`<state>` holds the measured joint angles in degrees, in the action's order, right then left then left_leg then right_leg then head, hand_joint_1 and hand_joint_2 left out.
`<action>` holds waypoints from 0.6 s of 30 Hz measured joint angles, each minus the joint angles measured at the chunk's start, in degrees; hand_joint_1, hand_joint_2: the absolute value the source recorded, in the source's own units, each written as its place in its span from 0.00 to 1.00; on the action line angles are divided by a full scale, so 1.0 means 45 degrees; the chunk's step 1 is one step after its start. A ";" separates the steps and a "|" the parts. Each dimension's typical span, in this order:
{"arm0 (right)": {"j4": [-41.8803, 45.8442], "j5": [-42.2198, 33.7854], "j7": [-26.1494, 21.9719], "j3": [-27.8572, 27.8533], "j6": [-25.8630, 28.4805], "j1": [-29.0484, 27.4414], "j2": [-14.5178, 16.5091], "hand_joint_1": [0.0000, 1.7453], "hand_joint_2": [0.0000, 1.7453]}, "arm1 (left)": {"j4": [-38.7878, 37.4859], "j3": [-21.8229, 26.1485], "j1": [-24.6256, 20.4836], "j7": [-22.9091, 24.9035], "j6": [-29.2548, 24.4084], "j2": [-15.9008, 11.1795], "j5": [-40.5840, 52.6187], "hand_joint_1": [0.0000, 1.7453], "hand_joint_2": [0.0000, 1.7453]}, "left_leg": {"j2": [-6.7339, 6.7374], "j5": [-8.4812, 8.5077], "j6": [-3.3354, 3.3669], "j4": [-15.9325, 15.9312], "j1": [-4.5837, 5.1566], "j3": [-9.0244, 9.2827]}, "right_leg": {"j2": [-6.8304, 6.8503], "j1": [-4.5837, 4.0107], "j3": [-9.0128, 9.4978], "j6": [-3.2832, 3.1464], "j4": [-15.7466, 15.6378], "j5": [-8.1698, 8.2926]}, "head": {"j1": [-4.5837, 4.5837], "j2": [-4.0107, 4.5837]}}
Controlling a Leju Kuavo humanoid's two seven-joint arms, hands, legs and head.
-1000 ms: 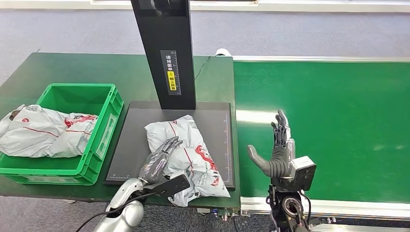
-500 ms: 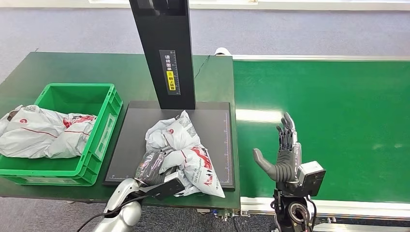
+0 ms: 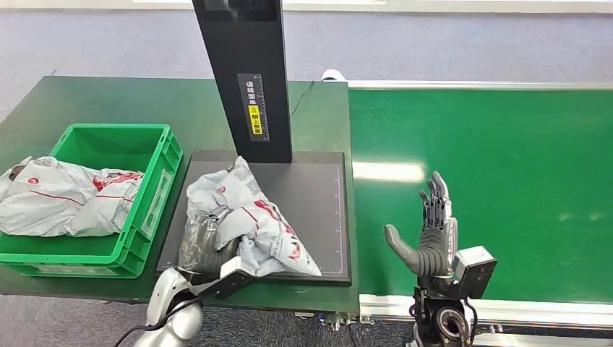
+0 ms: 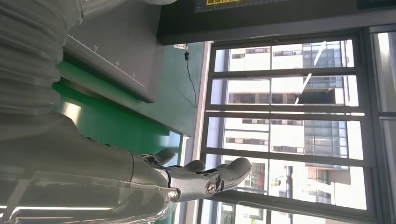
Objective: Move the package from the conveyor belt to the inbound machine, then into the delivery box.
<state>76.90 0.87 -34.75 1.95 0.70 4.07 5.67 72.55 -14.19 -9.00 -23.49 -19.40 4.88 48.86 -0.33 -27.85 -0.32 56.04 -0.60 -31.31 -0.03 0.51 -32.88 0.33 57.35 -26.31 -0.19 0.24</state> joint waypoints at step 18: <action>0.0168 -0.0142 0.0032 -0.0052 0.0017 -0.0006 -0.0007 0.00 1.00 | 0.1847 0.0568 0.0193 -0.0363 -0.0906 0.0004 -0.0084 1.00 1.00 | -0.0001 -0.0001 0.0000 -0.0001 0.0000 -0.0024 | 0.0000 0.0000 -0.0024 0.0000 0.0000 -0.0001 | -0.0003 0.0000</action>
<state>77.66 0.23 -34.61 1.71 0.78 4.04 5.64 80.86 -11.63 -8.13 -25.12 -23.47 4.90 48.48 -0.33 -27.86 -0.32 56.04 -0.60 -31.42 -0.03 0.51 -32.98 0.33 57.35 -26.31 -0.20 0.24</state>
